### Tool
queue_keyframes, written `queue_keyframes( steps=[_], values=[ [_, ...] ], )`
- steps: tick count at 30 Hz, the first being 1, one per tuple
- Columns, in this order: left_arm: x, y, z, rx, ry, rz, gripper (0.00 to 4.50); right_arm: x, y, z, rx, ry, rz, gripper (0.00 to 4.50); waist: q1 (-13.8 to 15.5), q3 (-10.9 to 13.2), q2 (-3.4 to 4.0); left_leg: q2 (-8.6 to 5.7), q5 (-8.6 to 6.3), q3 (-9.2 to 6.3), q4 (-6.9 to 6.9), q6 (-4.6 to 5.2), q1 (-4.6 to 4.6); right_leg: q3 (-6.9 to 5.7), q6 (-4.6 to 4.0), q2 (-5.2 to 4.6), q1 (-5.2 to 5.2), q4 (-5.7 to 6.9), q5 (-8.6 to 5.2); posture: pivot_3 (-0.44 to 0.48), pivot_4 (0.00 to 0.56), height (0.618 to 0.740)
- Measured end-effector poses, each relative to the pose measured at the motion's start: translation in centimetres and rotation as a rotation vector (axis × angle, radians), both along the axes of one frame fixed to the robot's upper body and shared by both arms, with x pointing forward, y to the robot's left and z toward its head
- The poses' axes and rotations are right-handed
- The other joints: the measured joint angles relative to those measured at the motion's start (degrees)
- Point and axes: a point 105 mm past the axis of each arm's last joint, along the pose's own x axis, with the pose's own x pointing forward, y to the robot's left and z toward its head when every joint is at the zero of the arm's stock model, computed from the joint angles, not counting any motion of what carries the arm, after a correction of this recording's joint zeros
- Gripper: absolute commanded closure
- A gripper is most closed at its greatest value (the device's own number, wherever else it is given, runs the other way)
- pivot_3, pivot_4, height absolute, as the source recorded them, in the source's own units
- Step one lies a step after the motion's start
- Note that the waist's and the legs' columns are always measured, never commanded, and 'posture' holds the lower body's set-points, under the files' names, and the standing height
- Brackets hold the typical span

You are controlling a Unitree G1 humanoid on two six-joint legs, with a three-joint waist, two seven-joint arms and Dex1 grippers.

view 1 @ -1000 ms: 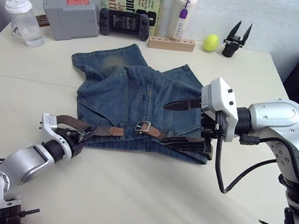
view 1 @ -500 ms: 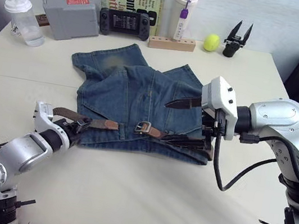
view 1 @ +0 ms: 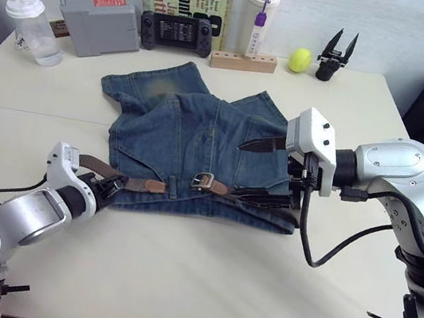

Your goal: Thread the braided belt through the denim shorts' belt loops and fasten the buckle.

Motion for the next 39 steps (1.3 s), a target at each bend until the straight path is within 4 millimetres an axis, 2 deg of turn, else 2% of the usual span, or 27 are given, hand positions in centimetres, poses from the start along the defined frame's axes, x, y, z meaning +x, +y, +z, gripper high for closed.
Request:
queue_keyframes(
  steps=[10, 19, 23, 30, 36, 39],
  values=[
    [0.6, -1.9, 0.8, 0.031, -0.013, -0.036, 4.50, 0.3, -0.1, 0.0, -0.002, -0.007, -0.015, 0.03, 0.0, 0.0, 0.00, 0.00, 0.00, 0.00, 0.00, 0.00, 0.00, 0.00, 0.00, 0.00, 0.02, -0.02, 0.00, 0.000, 0.150, 0.693],
    [0.0, -2.7, -1.6, -0.053, 0.088, 0.028, 4.50, 0.4, -0.1, 0.0, 0.000, -0.015, -0.026, 0.03, 0.1, 0.0, 0.02, -0.01, 0.00, 0.00, 0.04, 0.00, 0.00, -0.01, 0.01, 0.00, 0.06, -0.07, 0.00, 0.000, 0.150, 0.693],
    [-0.1, -3.5, -1.9, -0.151, 0.106, 0.078, 4.50, 0.4, -0.1, 0.0, 0.000, -0.017, -0.028, 0.03, 0.1, 0.0, 0.03, -0.01, 0.00, -0.02, 0.07, 0.01, 0.05, -0.03, 0.03, 0.00, 0.18, -0.11, 0.02, 0.000, 0.150, 0.693],
    [0.1, -4.1, -1.9, -0.172, 0.108, 0.072, 4.50, 0.5, -0.1, 0.0, -0.003, -0.023, -0.035, 0.03, 0.4, 0.0, 0.05, -0.03, 0.00, -0.06, 0.10, 0.01, 0.10, -0.08, 0.06, 0.00, 0.28, -0.12, 0.03, 0.000, 0.150, 0.693],
    [0.9, -6.1, -1.8, -0.171, 0.088, -0.031, 4.50, 0.3, 0.0, 0.0, -0.006, -0.030, -0.031, 0.03, 1.3, 0.0, 0.06, -0.05, -0.04, -0.06, 0.06, 0.07, 0.07, -0.09, 0.14, 0.01, 0.35, -0.39, 0.08, 0.000, 0.150, 0.693],
    [1.0, -7.7, -1.5, -0.161, 0.059, -0.107, 4.50, 0.1, 0.1, -0.9, -0.028, -0.047, -0.035, 0.03, 1.4, 0.0, 0.07, -0.06, -0.06, -0.07, 0.05, 0.12, 0.09, -0.13, 0.21, 0.01, 0.52, -0.66, 0.12, 0.000, 0.150, 0.693]
  ],
)
